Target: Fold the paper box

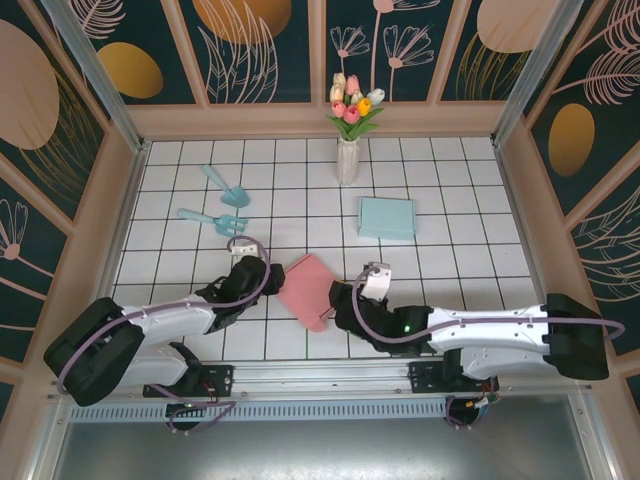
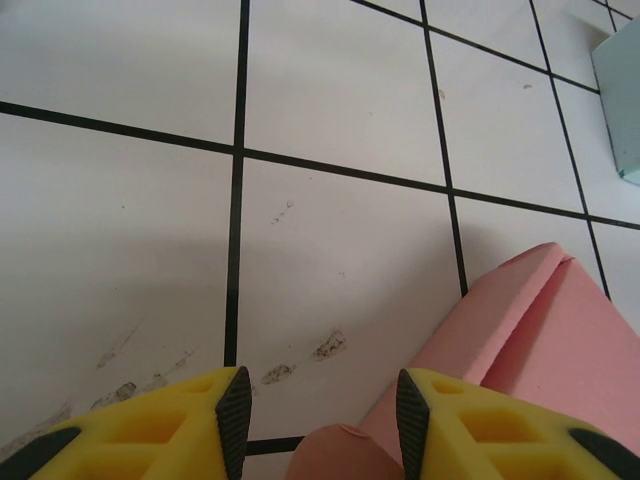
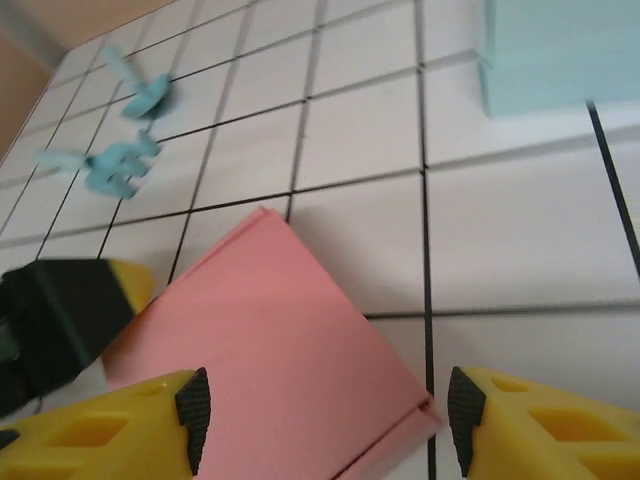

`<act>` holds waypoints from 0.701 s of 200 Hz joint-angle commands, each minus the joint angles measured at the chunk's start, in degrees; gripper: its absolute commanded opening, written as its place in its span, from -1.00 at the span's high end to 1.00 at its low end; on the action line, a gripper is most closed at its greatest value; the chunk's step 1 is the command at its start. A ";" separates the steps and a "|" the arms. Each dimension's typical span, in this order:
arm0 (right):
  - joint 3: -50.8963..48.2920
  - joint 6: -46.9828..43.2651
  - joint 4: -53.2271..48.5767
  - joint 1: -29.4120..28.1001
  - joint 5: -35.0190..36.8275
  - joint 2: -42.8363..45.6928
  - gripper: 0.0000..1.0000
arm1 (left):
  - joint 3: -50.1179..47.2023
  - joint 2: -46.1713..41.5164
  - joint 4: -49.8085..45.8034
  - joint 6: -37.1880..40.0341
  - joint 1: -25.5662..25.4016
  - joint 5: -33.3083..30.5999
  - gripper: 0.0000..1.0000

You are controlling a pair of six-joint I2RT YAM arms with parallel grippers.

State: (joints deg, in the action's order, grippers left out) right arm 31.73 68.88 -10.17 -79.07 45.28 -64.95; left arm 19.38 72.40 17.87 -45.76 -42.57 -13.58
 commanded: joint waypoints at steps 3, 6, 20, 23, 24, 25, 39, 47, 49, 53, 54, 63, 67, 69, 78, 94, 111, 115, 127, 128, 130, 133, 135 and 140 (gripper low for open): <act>0.63 22.58 -2.05 -1.49 1.47 -3.12 -0.32 | -0.49 -1.40 0.62 -0.52 -0.36 -1.30 0.09; 0.88 23.24 -2.11 -1.57 1.32 -3.74 -0.33 | -0.36 -1.34 0.49 -0.52 -0.33 -1.39 0.09; 2.22 25.25 -2.00 -1.62 0.21 -7.10 -0.32 | -0.30 -1.12 0.44 -0.47 -0.40 -1.41 0.09; 2.47 25.17 -1.76 -1.63 -0.02 -7.76 -0.32 | -0.25 -1.06 0.59 -0.42 -0.31 -1.35 0.09; 2.55 25.17 -1.73 -1.62 -0.10 -7.92 -0.32 | -0.28 -1.05 0.59 -0.40 -0.36 -1.36 0.09; 2.68 25.16 -1.66 -1.62 -0.15 -8.23 -0.32 | -0.29 -1.04 0.68 -0.44 -0.39 -1.36 0.09; 3.94 26.08 -1.58 -1.77 -1.33 -11.04 -0.31 | -0.56 -0.53 1.28 -0.56 -0.36 -1.18 0.09; 4.38 27.54 -1.85 -1.78 -2.02 -12.32 -0.31 | -0.63 -0.13 1.60 -0.56 -0.35 -1.10 0.09; 4.44 27.84 -1.80 -1.74 -2.27 -12.64 -0.31 | -0.58 -0.04 1.66 -0.56 -0.35 -1.05 0.09; 4.48 28.33 -1.59 -1.75 -2.47 -13.18 -0.31 | -0.57 0.17 1.72 -0.60 -0.36 -1.02 0.10; 4.48 28.41 -1.51 -1.72 -2.56 -13.32 -0.30 | -0.57 0.27 1.77 -0.58 -0.39 -1.01 0.10; 4.56 28.11 -0.31 -1.69 -2.96 -14.24 -0.30 | -0.65 0.82 2.05 -0.51 -0.43 -0.92 0.10; 4.74 28.06 -0.06 -1.63 -3.12 -14.62 -0.29 | -0.58 1.08 2.19 -0.48 -0.41 -1.00 0.10; 4.88 28.00 -0.03 -1.68 -3.21 -14.78 -0.29 | -0.57 1.19 2.28 -0.47 -0.37 -1.00 0.10; 5.25 28.02 0.03 -1.61 -3.58 -15.67 -0.28 | -0.65 1.63 2.43 -0.47 -0.39 -1.08 0.10; 5.11 27.58 1.08 -1.19 -4.66 -16.68 -0.24 | -0.90 2.21 3.02 -0.64 -0.38 -0.86 0.10; 3.44 25.44 5.18 -0.33 -6.94 -16.79 -0.20 | -1.33 2.20 3.53 -0.99 -0.40 -0.61 0.10; 3.08 24.61 6.14 -0.07 -7.52 -16.77 -0.19 | -1.42 2.13 3.57 -1.04 -0.40 -0.65 0.10; 2.26 22.71 8.24 0.64 -8.72 -16.94 -0.18 | -1.77 1.88 3.83 -1.25 -0.41 -0.69 0.10; 2.23 22.62 8.37 0.74 -8.85 -16.95 -0.18 | -1.83 1.87 3.93 -1.26 -0.41 -0.71 0.10; 2.14 22.39 8.58 0.86 -8.99 -16.96 -0.17 | -1.92 1.85 3.93 -1.33 -0.39 -0.74 0.10; 2.08 22.23 8.74 0.99 -9.18 -17.02 -0.17 | -2.01 1.77 4.01 -1.36 -0.39 -0.74 0.10; 1.97 22.10 8.83 1.19 -9.29 -17.07 -0.17 | -2.05 1.75 4.08 -1.33 -0.41 -0.74 0.10; 1.79 21.61 9.36 1.47 -9.66 -17.21 -0.16 | -2.12 1.65 4.11 -1.46 -0.38 -0.74 0.10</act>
State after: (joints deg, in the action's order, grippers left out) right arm 35.11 93.32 -5.58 -78.98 38.22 -81.47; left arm 18.55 74.06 20.14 -46.17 -42.57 -14.00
